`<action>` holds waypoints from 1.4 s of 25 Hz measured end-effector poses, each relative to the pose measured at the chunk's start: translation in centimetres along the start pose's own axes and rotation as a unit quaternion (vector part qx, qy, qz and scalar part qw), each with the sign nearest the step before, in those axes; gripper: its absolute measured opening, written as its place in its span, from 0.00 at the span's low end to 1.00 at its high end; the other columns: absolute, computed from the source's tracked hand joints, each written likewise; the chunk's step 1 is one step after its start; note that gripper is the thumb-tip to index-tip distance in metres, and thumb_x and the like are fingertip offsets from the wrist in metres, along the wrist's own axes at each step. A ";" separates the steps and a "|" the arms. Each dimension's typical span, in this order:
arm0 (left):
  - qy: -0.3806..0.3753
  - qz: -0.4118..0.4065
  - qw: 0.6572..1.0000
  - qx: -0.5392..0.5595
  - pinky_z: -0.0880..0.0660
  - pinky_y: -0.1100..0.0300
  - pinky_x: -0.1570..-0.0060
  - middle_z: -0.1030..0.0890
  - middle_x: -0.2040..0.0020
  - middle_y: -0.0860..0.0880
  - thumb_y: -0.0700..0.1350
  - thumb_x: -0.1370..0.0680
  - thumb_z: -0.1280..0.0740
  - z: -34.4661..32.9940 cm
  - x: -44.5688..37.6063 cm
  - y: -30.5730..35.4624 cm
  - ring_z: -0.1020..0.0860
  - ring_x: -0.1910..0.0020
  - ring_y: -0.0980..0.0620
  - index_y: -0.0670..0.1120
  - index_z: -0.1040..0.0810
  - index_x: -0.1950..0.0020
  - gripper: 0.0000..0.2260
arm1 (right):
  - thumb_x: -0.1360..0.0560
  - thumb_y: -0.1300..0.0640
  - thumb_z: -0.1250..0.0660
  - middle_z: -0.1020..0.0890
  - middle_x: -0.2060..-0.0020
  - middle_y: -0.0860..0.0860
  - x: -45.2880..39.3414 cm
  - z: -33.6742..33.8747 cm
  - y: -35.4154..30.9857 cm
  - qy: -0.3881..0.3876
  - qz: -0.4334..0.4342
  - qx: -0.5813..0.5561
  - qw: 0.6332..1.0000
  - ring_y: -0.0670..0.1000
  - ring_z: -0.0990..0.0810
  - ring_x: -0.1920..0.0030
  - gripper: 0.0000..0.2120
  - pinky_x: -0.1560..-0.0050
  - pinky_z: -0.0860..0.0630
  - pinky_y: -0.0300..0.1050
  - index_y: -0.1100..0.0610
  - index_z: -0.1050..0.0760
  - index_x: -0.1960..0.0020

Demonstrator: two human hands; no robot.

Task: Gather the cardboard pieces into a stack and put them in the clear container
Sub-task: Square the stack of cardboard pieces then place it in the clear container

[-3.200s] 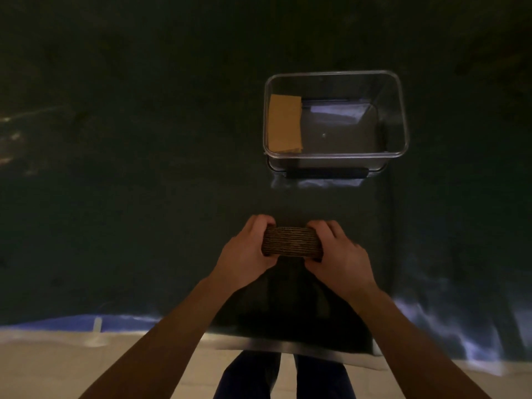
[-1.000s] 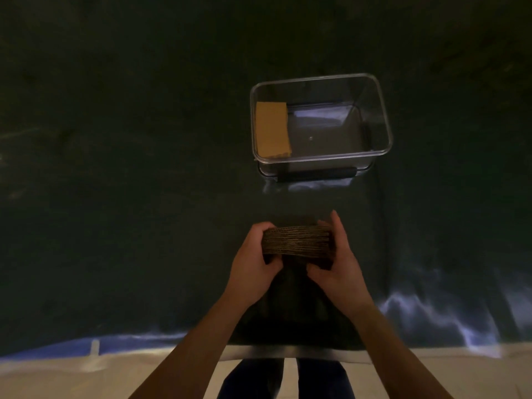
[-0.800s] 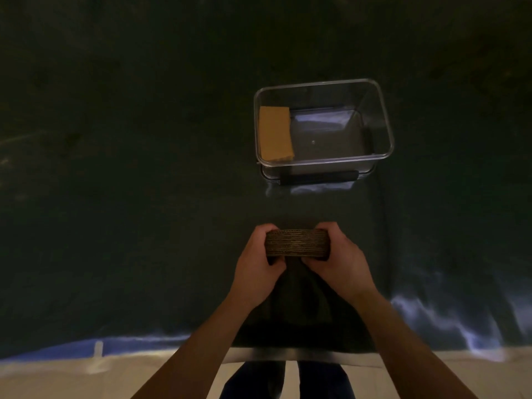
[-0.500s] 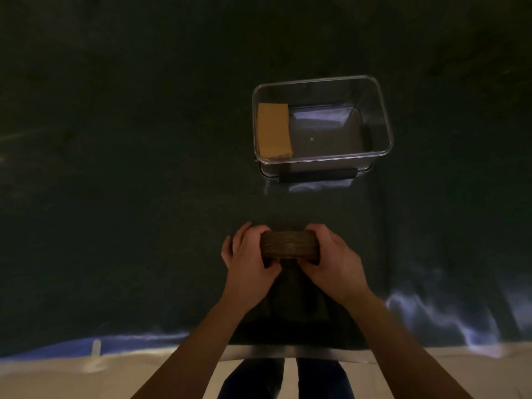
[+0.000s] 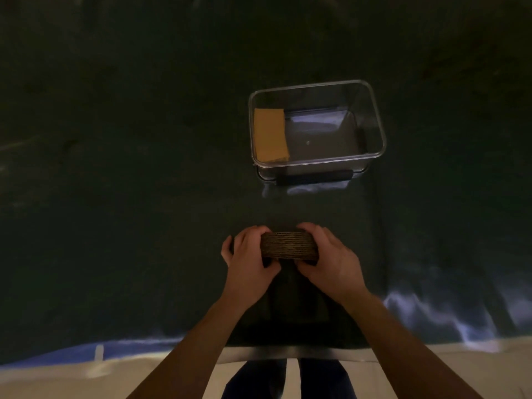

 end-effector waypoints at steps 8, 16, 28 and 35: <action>-0.113 -0.029 0.993 0.020 0.46 0.56 0.45 0.28 0.49 0.63 0.49 0.33 0.28 4.2 -2.2 2.8 0.31 0.44 0.59 0.66 0.39 0.47 0.25 | 0.33 0.39 0.32 0.24 0.43 0.43 -0.6 4.1 -2.5 -0.044 0.003 0.013 0.999 0.46 0.20 0.50 0.26 0.54 0.22 0.47 0.40 0.34 0.36; -0.246 -0.052 0.947 0.198 0.23 0.53 0.48 0.26 0.44 0.52 0.50 0.36 0.27 13.2 -7.2 11.9 0.24 0.46 0.53 0.61 0.35 0.39 0.29 | 0.37 0.38 0.34 0.20 0.56 0.46 -2.9 14.0 -7.1 -0.081 -0.019 -0.076 0.994 0.49 0.20 0.60 0.25 0.61 0.23 0.49 0.47 0.33 0.45; -0.046 0.270 0.822 0.500 0.28 0.48 0.54 0.29 0.43 0.47 0.61 0.23 0.41 7.1 -10.1 22.3 0.27 0.46 0.44 0.58 0.36 0.34 0.19 | 0.24 0.46 0.35 0.20 0.47 0.51 -6.9 18.2 -5.3 -0.066 -0.162 -0.458 0.872 0.52 0.20 0.53 0.17 0.61 0.25 0.45 0.43 0.36 0.37; -0.035 0.293 0.850 0.436 0.28 0.43 0.44 0.29 0.50 0.49 0.59 0.20 0.44 5.4 -13.7 25.7 0.28 0.51 0.47 0.59 0.33 0.46 0.07 | 0.24 0.40 0.38 0.23 0.46 0.50 -10.7 22.2 -1.2 -0.112 -0.181 -0.417 0.884 0.52 0.22 0.49 0.20 0.58 0.20 0.50 0.46 0.37 0.37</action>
Point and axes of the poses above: each hand's wrist, its own x-axis away from the middle knuckle, its own z-axis out of the back of the hand, y = z × x, the point moved 5 cm from there along -x, towards the middle knuckle
